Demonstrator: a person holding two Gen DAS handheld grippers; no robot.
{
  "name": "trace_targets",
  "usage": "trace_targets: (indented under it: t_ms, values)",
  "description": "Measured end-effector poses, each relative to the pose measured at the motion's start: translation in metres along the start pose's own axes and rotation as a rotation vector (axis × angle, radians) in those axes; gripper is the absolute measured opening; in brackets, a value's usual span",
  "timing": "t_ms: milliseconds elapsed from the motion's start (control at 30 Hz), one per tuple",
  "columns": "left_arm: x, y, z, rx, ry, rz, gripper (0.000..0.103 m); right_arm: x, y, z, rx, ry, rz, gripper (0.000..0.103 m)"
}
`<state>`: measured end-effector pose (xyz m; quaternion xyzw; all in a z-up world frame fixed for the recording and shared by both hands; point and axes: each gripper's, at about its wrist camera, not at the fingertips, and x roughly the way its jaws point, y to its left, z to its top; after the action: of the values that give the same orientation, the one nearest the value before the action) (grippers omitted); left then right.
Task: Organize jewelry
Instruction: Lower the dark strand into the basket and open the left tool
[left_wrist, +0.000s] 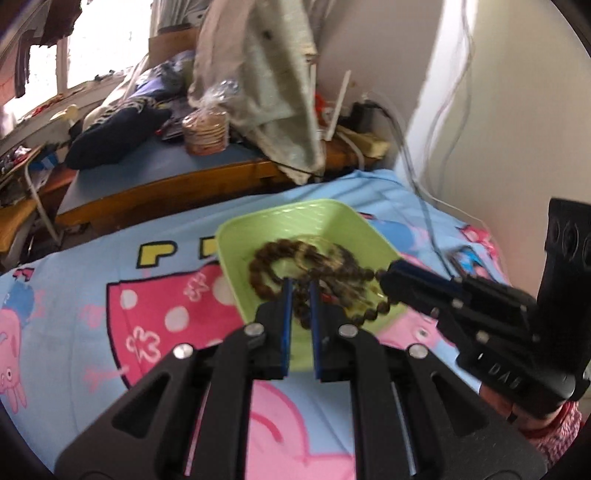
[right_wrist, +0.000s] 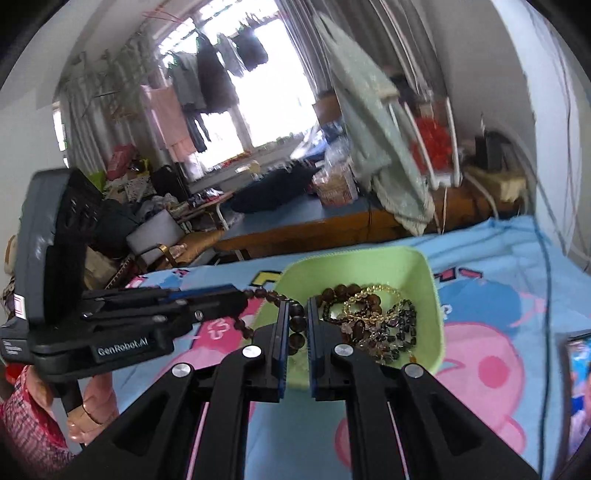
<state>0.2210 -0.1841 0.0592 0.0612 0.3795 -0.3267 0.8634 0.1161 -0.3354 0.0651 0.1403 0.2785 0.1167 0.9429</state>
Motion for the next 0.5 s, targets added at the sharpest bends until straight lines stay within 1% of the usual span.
trace_targets:
  t_ms: [67, 100, 133, 167, 200, 233, 267, 300, 367, 400, 467, 500]
  values:
    - [0.019, 0.005, 0.001, 0.002, 0.022, 0.014, 0.009, 0.016, -0.003, -0.004, 0.008, 0.02, -0.014, 0.0]
    - [0.029, 0.007, 0.0, 0.006, 0.038, 0.026, 0.012, 0.028, -0.006, -0.005, 0.011, 0.029, -0.042, 0.0]
    - [0.036, 0.008, 0.0, 0.005, 0.056, 0.047, 0.016, 0.034, -0.007, -0.007, 0.014, 0.036, -0.064, 0.0]
    - [0.042, 0.011, -0.001, -0.002, 0.075, 0.084, 0.016, 0.039, -0.01, -0.009, 0.026, 0.05, -0.09, 0.0]
    - [0.04, 0.014, -0.002, -0.017, 0.074, 0.093, 0.016, 0.038, -0.011, -0.01, 0.043, 0.057, -0.097, 0.0]
    - [0.028, 0.018, -0.003, -0.042, 0.04, 0.063, 0.016, 0.028, -0.01, -0.012, 0.068, 0.038, -0.067, 0.0]
    - [0.013, 0.02, -0.005, -0.058, -0.006, 0.038, 0.016, 0.013, -0.006, -0.014, 0.072, -0.002, -0.031, 0.0]
    - [-0.002, 0.022, -0.009, -0.068, -0.044, 0.039, 0.017, 0.004, -0.001, -0.015, 0.061, -0.026, -0.023, 0.0]
    - [-0.028, 0.021, -0.019, -0.079, -0.111, 0.065, 0.027, -0.026, 0.011, -0.023, 0.033, -0.089, -0.017, 0.0]
    - [-0.04, 0.02, -0.027, -0.077, -0.135, 0.08, 0.034, -0.038, 0.013, -0.029, 0.045, -0.116, -0.01, 0.002]
    - [-0.055, 0.014, -0.046, -0.06, -0.149, 0.127, 0.036, -0.053, 0.017, -0.042, 0.07, -0.129, -0.003, 0.01]
    - [-0.058, 0.012, -0.053, -0.055, -0.144, 0.144, 0.036, -0.059, 0.019, -0.051, 0.083, -0.123, -0.007, 0.01]
